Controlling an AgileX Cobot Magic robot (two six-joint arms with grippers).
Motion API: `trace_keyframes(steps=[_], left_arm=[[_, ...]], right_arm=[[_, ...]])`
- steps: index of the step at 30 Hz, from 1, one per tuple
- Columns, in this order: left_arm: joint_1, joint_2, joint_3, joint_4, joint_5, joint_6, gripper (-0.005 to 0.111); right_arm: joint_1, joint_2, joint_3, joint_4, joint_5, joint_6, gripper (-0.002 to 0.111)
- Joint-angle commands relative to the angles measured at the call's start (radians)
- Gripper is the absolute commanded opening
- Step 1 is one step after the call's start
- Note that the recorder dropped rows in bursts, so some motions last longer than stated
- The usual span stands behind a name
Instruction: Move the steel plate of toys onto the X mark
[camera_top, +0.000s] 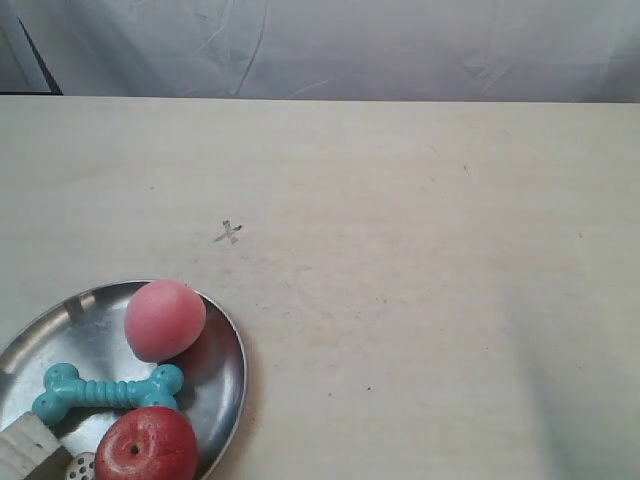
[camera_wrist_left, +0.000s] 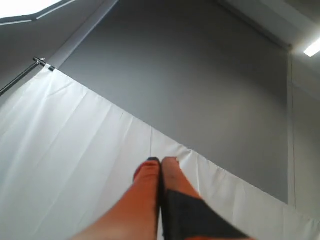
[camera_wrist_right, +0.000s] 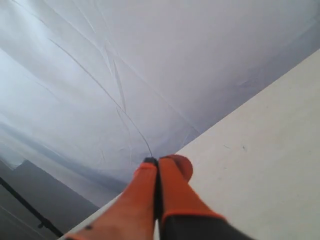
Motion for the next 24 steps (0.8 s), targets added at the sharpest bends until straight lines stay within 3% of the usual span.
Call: trace_keyframes(steps=[1, 4, 7, 12, 17, 20, 24], left_arm=[[0.001, -0.001, 0.005, -0.126, 0.269, -0.163, 0.0], [0.001, -0.001, -0.092, -0.219, 0.652, -0.052, 0.0], [0.001, 0.11, -0.255, -0.175, 0.977, 0.128, 0.0], [0.001, 0.465, -0.581, 0.179, 1.481, 0.16, 0.0], [0.001, 0.846, -0.856, 0.439, 1.965, 0.162, 0.0], [0.001, 1.027, -0.886, 0.411, 2.107, 0.207, 0.0], [0.001, 1.167, -0.819, 0.194, 2.024, 0.359, 0.0]], right_arm=[[0.004, 0.027, -0.005, -0.001, 0.13, -0.005, -0.001], [0.003, 0.114, -0.092, -0.065, 0.186, -0.011, -0.001], [0.003, 0.287, -0.224, -0.226, 0.236, -0.011, -0.001], [0.004, 0.713, -0.536, -0.467, 0.407, -0.011, -0.001], [0.006, 1.117, -0.841, -0.439, 0.625, -0.092, -0.001], [0.033, 1.302, -0.941, -0.317, 0.712, -0.183, -0.001], [0.14, 1.488, -0.961, -0.088, 0.763, -0.391, -0.001]])
